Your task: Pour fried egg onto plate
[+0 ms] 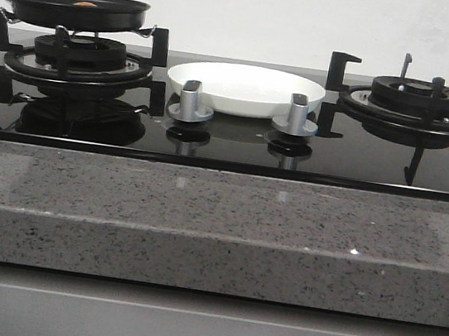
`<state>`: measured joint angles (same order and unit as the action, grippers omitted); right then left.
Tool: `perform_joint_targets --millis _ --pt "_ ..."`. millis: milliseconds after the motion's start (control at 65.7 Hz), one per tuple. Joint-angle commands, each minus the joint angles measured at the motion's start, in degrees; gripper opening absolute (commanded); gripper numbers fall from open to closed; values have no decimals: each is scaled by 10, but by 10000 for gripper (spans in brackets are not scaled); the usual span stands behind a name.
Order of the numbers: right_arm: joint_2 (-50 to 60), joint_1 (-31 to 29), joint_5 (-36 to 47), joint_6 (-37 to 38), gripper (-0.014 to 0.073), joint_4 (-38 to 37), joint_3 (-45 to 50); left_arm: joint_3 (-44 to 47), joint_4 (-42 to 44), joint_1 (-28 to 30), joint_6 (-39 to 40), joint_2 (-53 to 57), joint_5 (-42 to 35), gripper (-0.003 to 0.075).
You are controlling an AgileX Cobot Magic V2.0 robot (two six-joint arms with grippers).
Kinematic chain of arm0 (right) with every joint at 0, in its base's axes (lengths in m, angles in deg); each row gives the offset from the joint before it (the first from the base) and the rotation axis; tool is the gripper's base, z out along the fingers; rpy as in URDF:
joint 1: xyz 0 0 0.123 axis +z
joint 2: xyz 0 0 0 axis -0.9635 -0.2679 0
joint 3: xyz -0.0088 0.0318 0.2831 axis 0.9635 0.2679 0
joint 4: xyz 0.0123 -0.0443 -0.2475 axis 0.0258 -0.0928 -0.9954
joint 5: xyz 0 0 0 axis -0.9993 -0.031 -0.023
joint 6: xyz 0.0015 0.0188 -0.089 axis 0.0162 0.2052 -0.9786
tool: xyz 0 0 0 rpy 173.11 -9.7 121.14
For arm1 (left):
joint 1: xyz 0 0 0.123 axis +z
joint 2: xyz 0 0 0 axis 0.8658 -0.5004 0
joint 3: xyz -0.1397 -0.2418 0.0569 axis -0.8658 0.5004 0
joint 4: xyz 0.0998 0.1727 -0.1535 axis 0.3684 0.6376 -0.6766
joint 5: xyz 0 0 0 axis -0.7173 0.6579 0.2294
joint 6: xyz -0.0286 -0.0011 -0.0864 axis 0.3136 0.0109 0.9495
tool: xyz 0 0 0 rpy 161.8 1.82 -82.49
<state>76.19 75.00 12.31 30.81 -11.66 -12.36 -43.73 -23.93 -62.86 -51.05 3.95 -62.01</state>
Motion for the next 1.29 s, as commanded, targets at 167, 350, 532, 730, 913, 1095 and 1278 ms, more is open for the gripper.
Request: perform_joint_targets --millis 167,350,532,730,913,1095,1278 --pt "7 -2 33 -3 -69 -7 -110 -120 -17 2 1 5 46 -20" --pt "-42 -2 -49 -3 -69 -8 -234 -244 -17 2 1 -22 142 -20" --pt "-136 -2 -135 -3 -69 -8 -361 -364 -14 2 1 -103 235 -20" --pt "-229 -2 -203 -3 -69 -8 -447 -457 -14 2 1 -213 334 -20" --pt "-272 -2 -207 -3 -69 -8 -448 -451 -14 2 1 -259 346 -20" --pt "-283 -2 -206 -3 -69 -7 -448 -445 -16 2 1 -288 344 -20" --pt "-283 -2 -207 -3 -69 -7 -448 -445 -16 2 1 -294 345 -20"
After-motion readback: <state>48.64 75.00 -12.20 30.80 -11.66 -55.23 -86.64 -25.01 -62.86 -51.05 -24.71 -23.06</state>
